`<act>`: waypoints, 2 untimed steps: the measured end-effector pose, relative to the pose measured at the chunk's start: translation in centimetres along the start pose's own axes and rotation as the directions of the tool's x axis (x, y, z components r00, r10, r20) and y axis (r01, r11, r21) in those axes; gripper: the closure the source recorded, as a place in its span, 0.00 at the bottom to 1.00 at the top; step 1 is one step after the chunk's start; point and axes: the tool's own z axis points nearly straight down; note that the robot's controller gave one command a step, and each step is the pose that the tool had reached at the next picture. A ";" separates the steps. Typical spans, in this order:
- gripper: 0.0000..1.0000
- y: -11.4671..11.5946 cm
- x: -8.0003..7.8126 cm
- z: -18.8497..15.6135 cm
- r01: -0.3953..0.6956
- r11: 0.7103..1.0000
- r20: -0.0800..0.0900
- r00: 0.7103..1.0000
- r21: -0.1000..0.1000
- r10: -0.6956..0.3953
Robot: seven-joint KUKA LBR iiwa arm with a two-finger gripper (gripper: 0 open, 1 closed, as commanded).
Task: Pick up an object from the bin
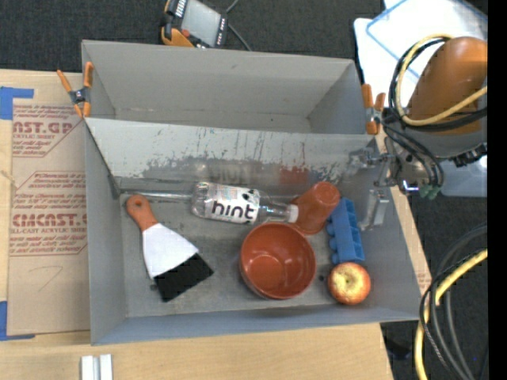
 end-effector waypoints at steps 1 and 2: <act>0.00 0.1 -0.2 -0.5 0.002 1.000 0.008 1.000 0.001 -0.002; 0.00 5.1 -0.6 10.9 0.146 0.989 0.024 0.989 0.009 -0.146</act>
Offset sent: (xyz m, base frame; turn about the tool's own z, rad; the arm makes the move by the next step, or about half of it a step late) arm -0.0066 0.0583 -0.1327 -0.1486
